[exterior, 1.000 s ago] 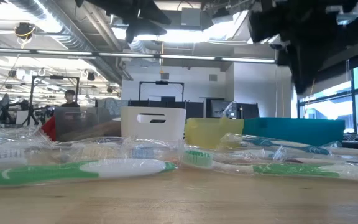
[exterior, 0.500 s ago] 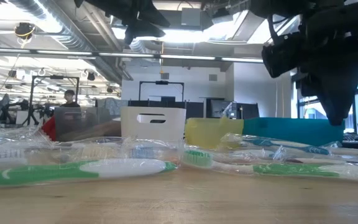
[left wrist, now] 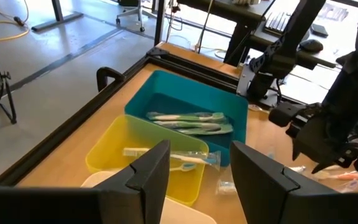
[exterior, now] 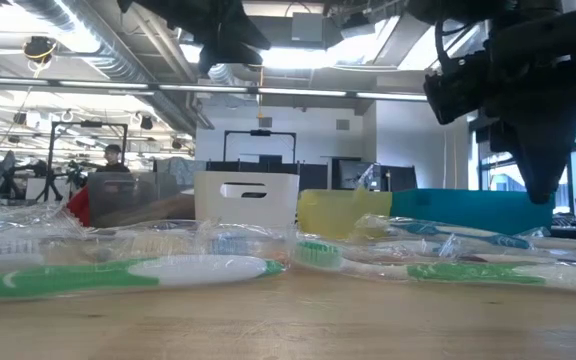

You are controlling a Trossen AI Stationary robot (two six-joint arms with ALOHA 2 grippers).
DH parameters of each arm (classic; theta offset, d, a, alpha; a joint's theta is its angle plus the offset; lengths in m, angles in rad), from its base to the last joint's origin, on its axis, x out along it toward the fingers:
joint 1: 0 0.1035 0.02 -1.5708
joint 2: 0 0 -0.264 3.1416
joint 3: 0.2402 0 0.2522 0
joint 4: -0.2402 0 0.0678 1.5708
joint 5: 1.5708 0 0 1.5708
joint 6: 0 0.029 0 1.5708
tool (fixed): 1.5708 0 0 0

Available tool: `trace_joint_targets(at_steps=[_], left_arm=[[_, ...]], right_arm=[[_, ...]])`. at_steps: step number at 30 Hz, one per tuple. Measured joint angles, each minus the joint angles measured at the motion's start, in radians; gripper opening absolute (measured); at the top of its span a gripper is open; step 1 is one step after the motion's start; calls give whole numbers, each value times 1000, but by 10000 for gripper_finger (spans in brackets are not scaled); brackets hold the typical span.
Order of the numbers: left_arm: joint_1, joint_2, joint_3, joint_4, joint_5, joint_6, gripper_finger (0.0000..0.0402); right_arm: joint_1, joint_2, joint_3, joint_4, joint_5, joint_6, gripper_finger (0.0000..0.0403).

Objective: Pick & Place Toothbrushes
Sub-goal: Put the blue toothbrush into the yellow bin

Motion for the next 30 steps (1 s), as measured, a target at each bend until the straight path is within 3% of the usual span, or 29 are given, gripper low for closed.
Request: trace_joint_targets(at_steps=[6,14,24,30], left_arm=[[0,0,0,-13,0,0,165],[-20,0,0,-13,0,0,160],[-26,0,0,-12,1,0,159],[-26,0,0,-3,0,0,162]], right_arm=[[15,0,-9,-8,4,21,177],[15,1,-132,162,-64,51,174],[3,0,-227,287,-49,51,198],[-9,-2,-240,301,-33,51,190]])
